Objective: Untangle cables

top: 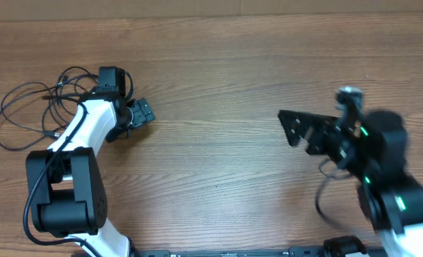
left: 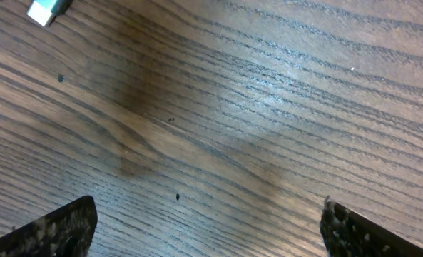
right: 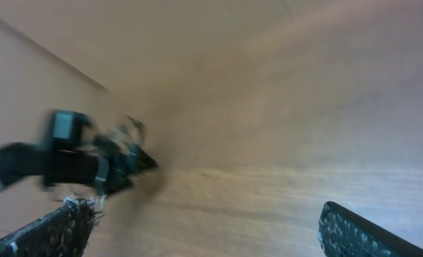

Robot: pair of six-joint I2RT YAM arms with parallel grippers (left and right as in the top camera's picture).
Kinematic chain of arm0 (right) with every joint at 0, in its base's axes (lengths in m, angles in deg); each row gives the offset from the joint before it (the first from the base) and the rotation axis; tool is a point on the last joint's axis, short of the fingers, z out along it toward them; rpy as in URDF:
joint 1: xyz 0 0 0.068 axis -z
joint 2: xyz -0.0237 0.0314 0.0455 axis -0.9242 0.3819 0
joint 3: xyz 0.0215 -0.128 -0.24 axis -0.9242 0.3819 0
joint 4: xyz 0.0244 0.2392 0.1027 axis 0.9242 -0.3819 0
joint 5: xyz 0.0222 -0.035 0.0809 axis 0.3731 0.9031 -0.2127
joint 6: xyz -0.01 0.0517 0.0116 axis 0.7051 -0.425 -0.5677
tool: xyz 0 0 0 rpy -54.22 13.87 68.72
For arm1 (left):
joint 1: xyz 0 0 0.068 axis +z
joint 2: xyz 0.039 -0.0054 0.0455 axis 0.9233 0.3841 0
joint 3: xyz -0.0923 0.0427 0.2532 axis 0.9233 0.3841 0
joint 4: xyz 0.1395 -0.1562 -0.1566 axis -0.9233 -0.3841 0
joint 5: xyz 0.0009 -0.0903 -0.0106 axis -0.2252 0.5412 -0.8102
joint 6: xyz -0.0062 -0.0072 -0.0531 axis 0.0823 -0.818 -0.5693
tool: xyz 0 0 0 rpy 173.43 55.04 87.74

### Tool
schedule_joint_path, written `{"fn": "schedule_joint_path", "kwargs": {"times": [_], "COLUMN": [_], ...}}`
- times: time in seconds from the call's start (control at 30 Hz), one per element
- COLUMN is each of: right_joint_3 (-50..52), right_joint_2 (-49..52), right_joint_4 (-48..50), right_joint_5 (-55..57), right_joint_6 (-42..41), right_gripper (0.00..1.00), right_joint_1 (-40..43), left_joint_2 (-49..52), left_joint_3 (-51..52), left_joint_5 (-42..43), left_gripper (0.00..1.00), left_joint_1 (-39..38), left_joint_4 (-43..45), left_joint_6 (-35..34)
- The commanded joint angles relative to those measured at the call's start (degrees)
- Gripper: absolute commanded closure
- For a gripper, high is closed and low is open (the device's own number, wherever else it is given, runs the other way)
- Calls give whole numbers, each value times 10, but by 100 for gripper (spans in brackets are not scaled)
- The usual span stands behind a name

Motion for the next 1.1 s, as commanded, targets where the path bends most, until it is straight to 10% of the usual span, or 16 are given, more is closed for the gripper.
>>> {"fn": "schedule_joint_path", "kwargs": {"times": [0.0,1.07], "right_joint_3": [5,206], "right_joint_2": [-77,-294], "right_joint_4": [2,-212], "right_joint_5": [3,3], "right_joint_6": [3,3], "right_gripper": [0,0], "right_joint_1": [1,1], "left_joint_2": [-15,-15], "left_joint_3": [5,5], "left_joint_5": [4,4], "left_gripper": [1,1], "left_joint_1": [-1,-1], "left_joint_4": [0,0], "left_joint_6": [4,4]}}
